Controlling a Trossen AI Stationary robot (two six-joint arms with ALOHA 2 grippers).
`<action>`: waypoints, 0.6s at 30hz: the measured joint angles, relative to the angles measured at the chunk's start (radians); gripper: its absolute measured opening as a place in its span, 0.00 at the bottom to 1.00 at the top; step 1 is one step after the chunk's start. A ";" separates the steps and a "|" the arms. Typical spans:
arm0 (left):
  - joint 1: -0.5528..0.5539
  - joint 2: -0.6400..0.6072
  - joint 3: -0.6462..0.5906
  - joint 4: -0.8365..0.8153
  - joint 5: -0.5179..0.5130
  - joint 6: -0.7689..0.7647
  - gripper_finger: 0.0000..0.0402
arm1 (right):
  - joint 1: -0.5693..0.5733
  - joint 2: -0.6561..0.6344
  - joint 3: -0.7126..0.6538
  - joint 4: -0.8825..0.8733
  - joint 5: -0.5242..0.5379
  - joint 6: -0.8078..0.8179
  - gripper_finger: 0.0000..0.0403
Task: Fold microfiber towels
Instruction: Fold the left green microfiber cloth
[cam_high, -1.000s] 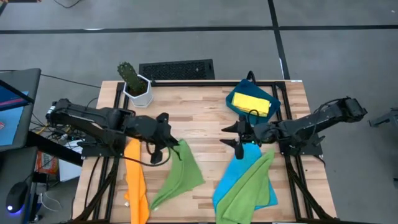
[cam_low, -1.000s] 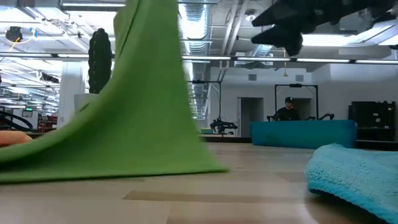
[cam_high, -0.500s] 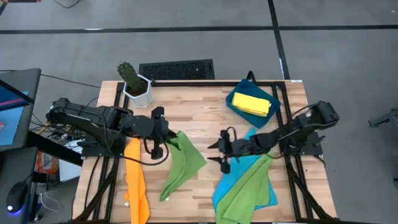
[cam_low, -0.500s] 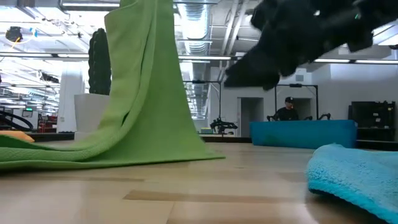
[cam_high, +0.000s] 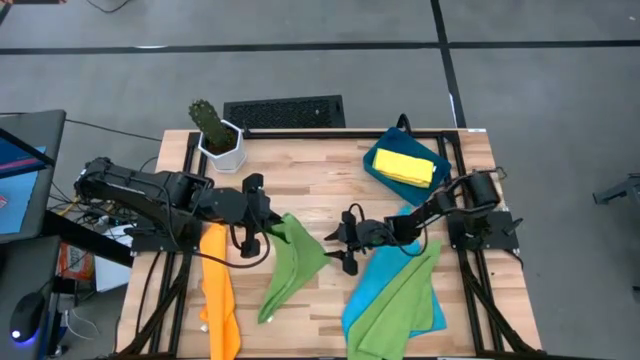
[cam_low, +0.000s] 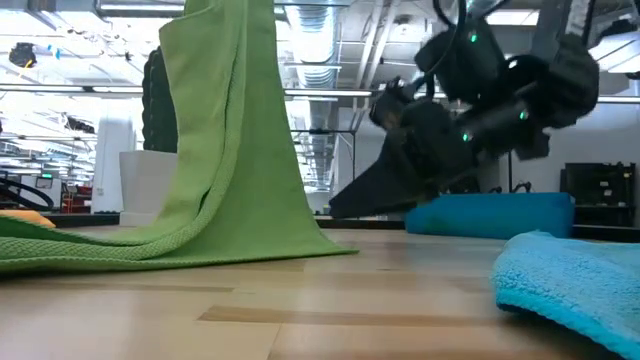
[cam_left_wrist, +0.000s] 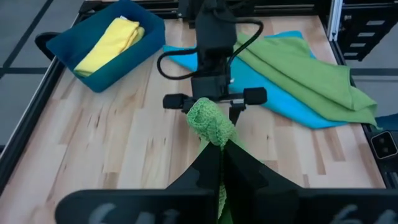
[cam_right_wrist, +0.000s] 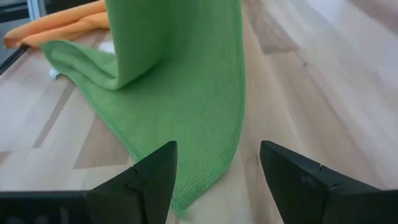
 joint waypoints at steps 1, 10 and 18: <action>0.000 0.000 0.000 0.000 0.000 0.000 0.00 | -0.004 0.018 0.000 0.023 -0.014 0.000 0.63; 0.000 0.000 0.002 -0.001 0.000 0.003 0.00 | -0.028 0.161 0.088 0.083 -0.116 0.003 0.63; -0.021 0.000 0.083 -0.079 -0.015 -0.011 0.00 | -0.021 0.157 0.109 0.007 -0.137 0.014 0.34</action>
